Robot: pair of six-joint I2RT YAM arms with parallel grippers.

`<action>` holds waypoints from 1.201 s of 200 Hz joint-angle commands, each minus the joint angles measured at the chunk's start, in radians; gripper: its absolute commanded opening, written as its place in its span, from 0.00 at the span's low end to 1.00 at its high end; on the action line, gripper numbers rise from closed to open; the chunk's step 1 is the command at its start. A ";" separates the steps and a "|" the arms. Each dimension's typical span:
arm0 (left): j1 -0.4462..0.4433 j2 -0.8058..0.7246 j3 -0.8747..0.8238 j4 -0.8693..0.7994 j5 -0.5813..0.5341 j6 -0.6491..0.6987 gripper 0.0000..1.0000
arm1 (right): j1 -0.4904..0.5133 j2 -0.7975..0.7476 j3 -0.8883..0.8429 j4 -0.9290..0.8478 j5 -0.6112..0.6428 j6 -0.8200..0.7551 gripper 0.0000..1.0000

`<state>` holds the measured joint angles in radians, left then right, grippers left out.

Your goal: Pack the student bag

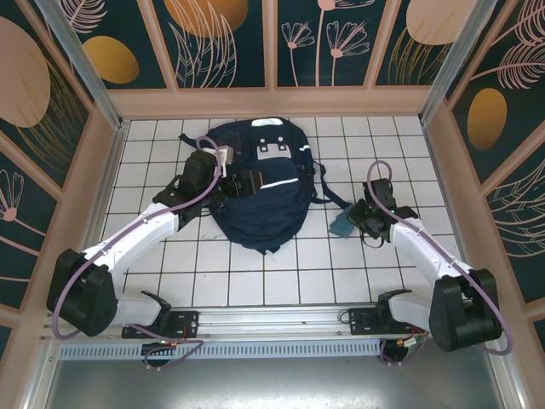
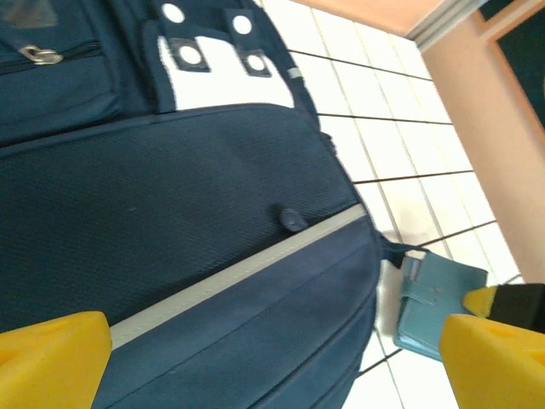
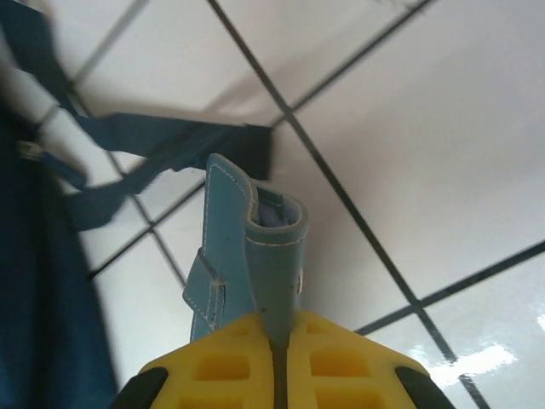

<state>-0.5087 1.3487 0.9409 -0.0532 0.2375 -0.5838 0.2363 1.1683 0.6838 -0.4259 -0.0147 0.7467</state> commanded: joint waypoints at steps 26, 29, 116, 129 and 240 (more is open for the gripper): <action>0.007 0.053 0.024 0.191 0.190 -0.133 0.99 | -0.012 -0.059 0.149 0.082 -0.191 -0.082 0.04; 0.006 0.058 0.023 0.205 0.202 -0.145 0.99 | -0.012 -0.060 0.155 0.094 -0.211 -0.086 0.04; -0.030 0.203 0.026 0.620 0.468 -0.436 0.97 | 0.039 0.080 0.179 0.587 -0.677 0.092 0.04; -0.033 0.219 0.026 0.636 0.475 -0.453 0.96 | 0.050 0.097 0.175 0.639 -0.709 0.124 0.04; -0.054 0.286 0.074 0.709 0.551 -0.520 0.42 | 0.108 0.200 0.196 0.783 -0.872 0.171 0.13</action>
<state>-0.5560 1.6226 0.9802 0.5846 0.7547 -1.0870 0.3241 1.3472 0.8455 0.2684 -0.8005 0.9051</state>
